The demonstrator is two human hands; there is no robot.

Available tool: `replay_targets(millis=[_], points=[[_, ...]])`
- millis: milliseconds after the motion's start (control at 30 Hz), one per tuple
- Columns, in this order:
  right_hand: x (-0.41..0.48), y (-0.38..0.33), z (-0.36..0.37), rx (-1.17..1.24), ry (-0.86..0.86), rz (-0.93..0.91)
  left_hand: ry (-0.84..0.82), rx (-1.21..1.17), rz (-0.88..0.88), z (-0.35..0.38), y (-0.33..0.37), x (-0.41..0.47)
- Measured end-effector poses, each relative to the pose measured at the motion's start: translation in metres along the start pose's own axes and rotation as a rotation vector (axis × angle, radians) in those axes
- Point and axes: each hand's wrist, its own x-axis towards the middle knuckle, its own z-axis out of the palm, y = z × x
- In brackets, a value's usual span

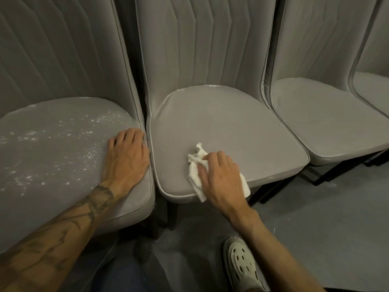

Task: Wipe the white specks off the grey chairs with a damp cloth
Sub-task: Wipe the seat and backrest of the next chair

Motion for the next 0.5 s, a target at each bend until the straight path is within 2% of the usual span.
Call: replay_targets(millis=[67, 167, 267, 333, 433, 500], points=[[0.004, 0.038, -0.011, -0.046, 0.014, 0.047, 0.002, -0.011, -0.003, 0.000, 0.002, 0.000], [0.018, 0.092, -0.027, -0.085, 0.006, 0.258, 0.005, -0.031, -0.021, -0.003, 0.006, 0.000], [0.022, 0.082, -0.026, -0.107, 0.040, 0.431, -0.006, -0.020, -0.021, -0.005, 0.008, 0.000], [0.013, 0.035, -0.013, -0.155, 0.035, 0.365, -0.018, -0.008, -0.014, -0.005, 0.007, 0.000], [-0.008, -0.043, 0.009, -0.055, 0.001, 0.095, -0.033, -0.017, -0.018, -0.006, 0.007, 0.000], [-0.012, -0.056, 0.014, 0.016, -0.015, -0.024, -0.033, -0.025, -0.021, -0.006, 0.007, -0.001]])
